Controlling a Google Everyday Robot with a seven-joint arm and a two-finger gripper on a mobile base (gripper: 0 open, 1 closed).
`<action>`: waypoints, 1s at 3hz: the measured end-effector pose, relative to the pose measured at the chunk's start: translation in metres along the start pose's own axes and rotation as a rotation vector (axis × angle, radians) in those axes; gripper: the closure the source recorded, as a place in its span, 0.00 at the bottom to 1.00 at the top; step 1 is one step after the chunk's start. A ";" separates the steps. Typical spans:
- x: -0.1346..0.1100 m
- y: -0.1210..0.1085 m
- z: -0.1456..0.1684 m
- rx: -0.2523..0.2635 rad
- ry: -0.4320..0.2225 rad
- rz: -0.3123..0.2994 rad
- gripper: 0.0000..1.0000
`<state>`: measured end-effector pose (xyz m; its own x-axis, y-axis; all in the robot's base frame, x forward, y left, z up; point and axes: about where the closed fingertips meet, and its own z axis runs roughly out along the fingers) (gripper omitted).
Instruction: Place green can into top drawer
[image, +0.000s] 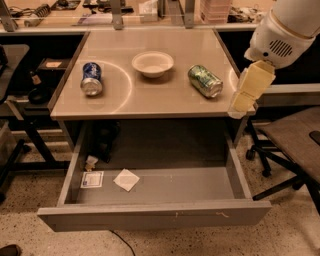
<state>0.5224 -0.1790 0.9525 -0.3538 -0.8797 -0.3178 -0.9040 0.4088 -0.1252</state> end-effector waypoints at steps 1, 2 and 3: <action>0.000 0.000 0.000 0.000 0.000 0.000 0.00; -0.008 -0.018 0.015 -0.002 -0.029 0.074 0.00; -0.014 -0.039 0.031 -0.008 -0.045 0.146 0.00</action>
Offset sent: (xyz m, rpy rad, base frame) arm 0.0600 0.0049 -0.0262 0.1172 0.0359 -0.1777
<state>0.5704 -0.1752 0.9326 -0.4709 -0.7992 -0.3735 -0.8457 0.5295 -0.0669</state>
